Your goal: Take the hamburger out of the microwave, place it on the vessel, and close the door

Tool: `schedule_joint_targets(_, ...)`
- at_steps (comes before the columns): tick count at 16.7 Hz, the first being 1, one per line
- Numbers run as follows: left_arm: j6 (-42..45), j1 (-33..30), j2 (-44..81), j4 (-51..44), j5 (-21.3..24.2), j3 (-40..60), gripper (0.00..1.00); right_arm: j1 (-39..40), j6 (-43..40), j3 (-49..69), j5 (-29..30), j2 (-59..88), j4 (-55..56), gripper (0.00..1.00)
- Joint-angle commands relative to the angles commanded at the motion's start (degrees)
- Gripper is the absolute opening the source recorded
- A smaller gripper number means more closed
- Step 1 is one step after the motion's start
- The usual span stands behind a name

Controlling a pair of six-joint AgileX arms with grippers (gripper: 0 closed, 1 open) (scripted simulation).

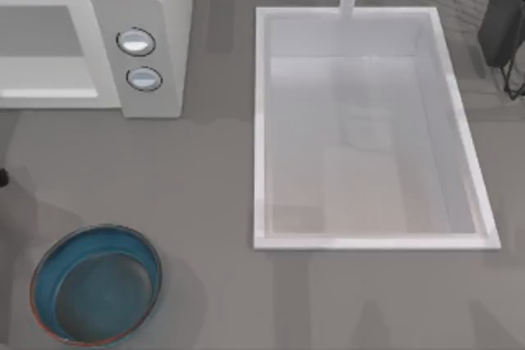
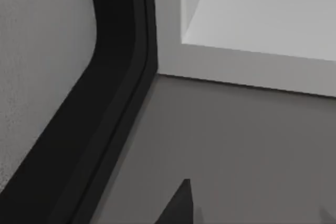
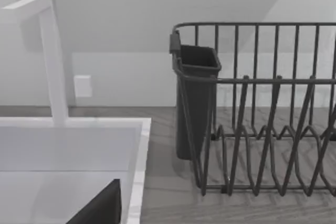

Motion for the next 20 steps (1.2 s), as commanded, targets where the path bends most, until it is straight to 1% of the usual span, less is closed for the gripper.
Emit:
schedule_joint_targets(8, 0.0, 0.1, -21.9, -24.6, -0.3, 2.0, 0.0, 0.0, 0.0, 0.0, 0.0, 0.0, 0.0, 1.0)
schedule_joint_targets(11, 0.0, 0.1, -28.3, -31.7, -0.4, 2.7, 0.0, 0.0, 0.0, 0.0, 0.0, 0.0, 0.0, 1.0)
schedule_joint_targets(13, 0.0, 0.1, -30.5, -34.1, -0.4, 3.0, 0.0, 0.0, 0.0, 0.0, 0.0, 0.0, 0.0, 1.0)
schedule_joint_targets(18, 0.1, 0.1, -30.5, -34.2, -0.4, 2.8, 0.0, 0.0, 0.0, 0.0, 0.0, 0.0, 0.0, 1.0)
schedule_joint_targets(20, -1.4, -0.5, -30.3, -35.5, -0.8, 3.5, 0.0, 0.0, 0.0, 0.0, 0.0, 0.0, 0.0, 1.0)
